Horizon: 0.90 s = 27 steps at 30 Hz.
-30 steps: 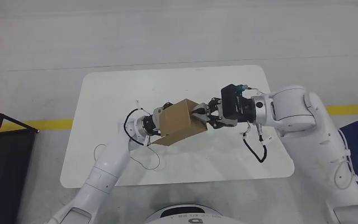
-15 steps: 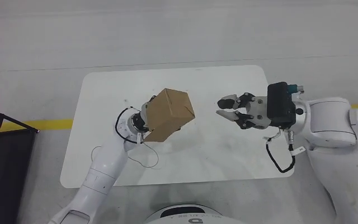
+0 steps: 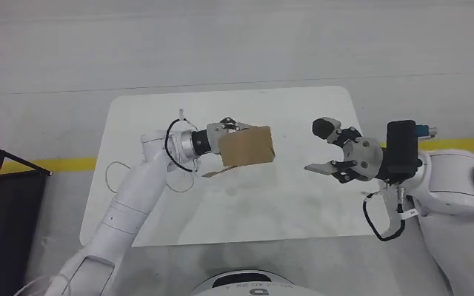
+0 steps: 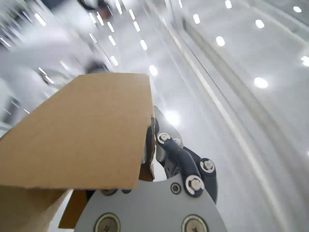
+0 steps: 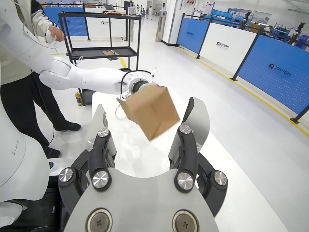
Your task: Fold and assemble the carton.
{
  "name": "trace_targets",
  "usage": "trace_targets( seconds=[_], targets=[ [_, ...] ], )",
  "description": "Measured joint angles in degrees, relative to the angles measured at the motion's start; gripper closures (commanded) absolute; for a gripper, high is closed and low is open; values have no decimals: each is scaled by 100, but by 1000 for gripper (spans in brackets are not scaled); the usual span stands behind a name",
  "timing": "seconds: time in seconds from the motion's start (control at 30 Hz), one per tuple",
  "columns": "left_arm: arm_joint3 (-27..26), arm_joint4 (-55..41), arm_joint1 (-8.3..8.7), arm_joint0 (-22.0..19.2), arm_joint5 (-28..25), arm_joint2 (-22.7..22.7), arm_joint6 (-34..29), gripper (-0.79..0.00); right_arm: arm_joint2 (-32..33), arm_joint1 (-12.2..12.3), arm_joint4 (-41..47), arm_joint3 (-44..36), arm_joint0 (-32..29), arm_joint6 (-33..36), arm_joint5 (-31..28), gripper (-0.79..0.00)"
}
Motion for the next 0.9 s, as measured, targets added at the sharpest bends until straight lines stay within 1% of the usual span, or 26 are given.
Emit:
trace_targets(
  seconds=[0.07, 0.1, 0.17, 0.2, 0.23, 0.27, 0.3, 0.37, 0.4, 0.5, 0.53, 0.57, 0.6, 0.7, 0.9],
  targets=[
    [-119, 1060, 177, -206, 469, 90, 281, 0, 208, 7, 11, 47, -166, -31, -79, -570],
    [-95, 1690, 310, -377, 597, 329, 219, 0, 341, 11, 28, 66, -271, -49, -130, -570],
    [64, 2583, 534, -757, 611, 857, -246, 0, 528, 15, 60, 94, -423, -80, -190, -566],
    [201, 3141, 688, -1084, 597, 1285, -745, 0, 645, 16, 77, 112, -522, -107, -222, -557],
    [273, 3487, 795, -1345, 591, 1641, -1101, 0, 723, 15, 89, 114, -595, -135, -241, -554],
    [316, 3736, 891, -1608, 589, 2026, -1372, 0, 790, 13, 92, 108, -669, -165, -255, -551],
    [340, 3897, 1006, -1979, 589, 2580, -1557, 0, 866, 7, 91, 98, -767, -215, -268, -545],
    [309, 3768, 1157, -2595, 589, 3467, -1483, 0, 964, -6, 75, 94, -911, -309, -287, -545],
    [251, 3460, 1236, -3041, 590, 4069, -1379, 0, 1025, -17, 51, 98, -1009, -375, -303, -539],
    [92, 2564, 1325, -4079, 590, 5415, -1341, 0, 1157, -46, -30, 109, -1251, -545, -344, -536],
    [58, 2430, 1326, -4241, 590, 5667, -1345, 0, 1178, -51, -48, 109, -1296, -574, -352, -536],
    [45, 2403, 1325, -4294, 590, 5810, -1347, 0, 1186, -53, -54, 109, -1309, -583, -355, -536],
    [44, 2463, 1324, -4222, 590, 5829, -1348, 0, 1187, -53, -54, 108, -1308, -584, -355, -533],
    [49, 2524, 1322, -4106, 591, 5449, -1349, 0, 1183, -52, -52, 108, -1300, -578, -354, -533],
    [49, 2519, 1322, -4112, 591, 5440, -1349, 0, 1183, -52, -51, 108, -1300, -578, -354, -536]
  ],
)
